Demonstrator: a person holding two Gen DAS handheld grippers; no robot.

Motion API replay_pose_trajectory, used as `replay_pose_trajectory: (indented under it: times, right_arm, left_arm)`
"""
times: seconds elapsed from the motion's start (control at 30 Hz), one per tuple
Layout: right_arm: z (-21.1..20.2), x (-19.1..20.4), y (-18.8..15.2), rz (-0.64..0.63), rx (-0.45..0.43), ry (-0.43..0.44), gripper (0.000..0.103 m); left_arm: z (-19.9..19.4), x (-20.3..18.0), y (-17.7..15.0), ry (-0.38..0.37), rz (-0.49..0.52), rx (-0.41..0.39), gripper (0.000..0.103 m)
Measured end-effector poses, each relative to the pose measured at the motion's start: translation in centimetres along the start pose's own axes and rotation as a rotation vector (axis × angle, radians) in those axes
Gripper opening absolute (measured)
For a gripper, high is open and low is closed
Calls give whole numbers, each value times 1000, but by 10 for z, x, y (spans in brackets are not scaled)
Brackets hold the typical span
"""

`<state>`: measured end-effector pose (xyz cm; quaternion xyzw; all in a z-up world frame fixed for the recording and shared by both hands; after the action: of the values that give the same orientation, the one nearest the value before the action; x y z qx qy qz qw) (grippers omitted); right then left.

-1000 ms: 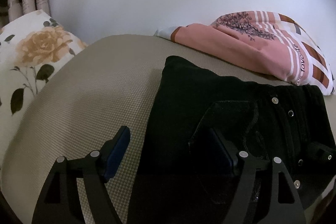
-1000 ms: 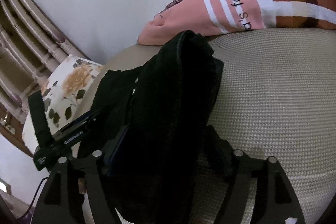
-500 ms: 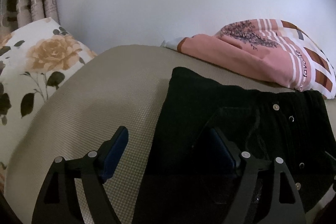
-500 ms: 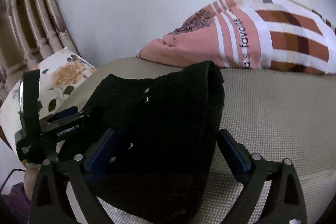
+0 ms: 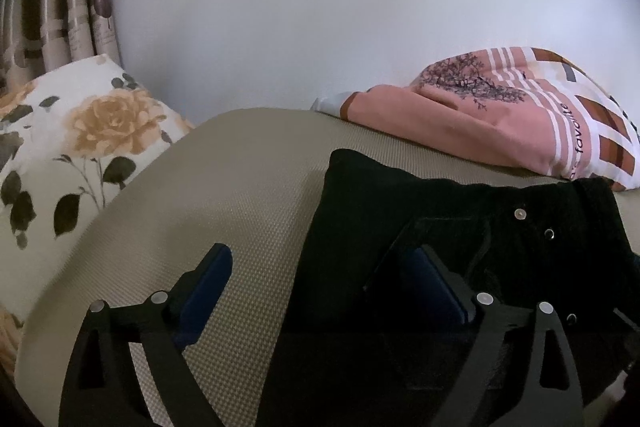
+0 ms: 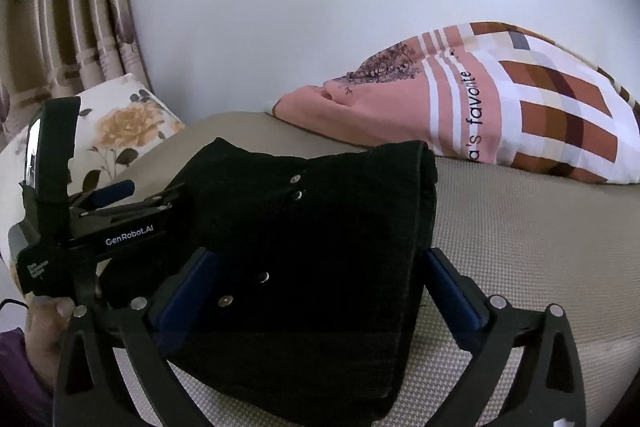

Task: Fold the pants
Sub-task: 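Open both tools and release the folded trousers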

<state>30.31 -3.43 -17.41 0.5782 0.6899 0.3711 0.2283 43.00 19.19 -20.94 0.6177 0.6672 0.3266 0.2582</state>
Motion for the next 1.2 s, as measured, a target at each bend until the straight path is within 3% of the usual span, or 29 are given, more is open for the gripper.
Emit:
replay_pose_trajectory:
  times: [1.2]
  right_arm:
    - [-1, 3, 2, -58, -3, -68, 102]
  left_arm:
    - [-8, 1, 2, 15, 4, -35, 96]
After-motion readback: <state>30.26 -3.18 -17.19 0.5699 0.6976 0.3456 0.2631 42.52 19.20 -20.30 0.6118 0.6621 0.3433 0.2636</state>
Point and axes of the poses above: each gripper's, at about its wrist camera, not at the fingertips, and z roughly the way its jaws point, x to its left, y to its top, the point moved 8 cm from there along z, roughly the way its jaws point, and after that the axes turned 6 degrees about x, right-handed, at the moved point
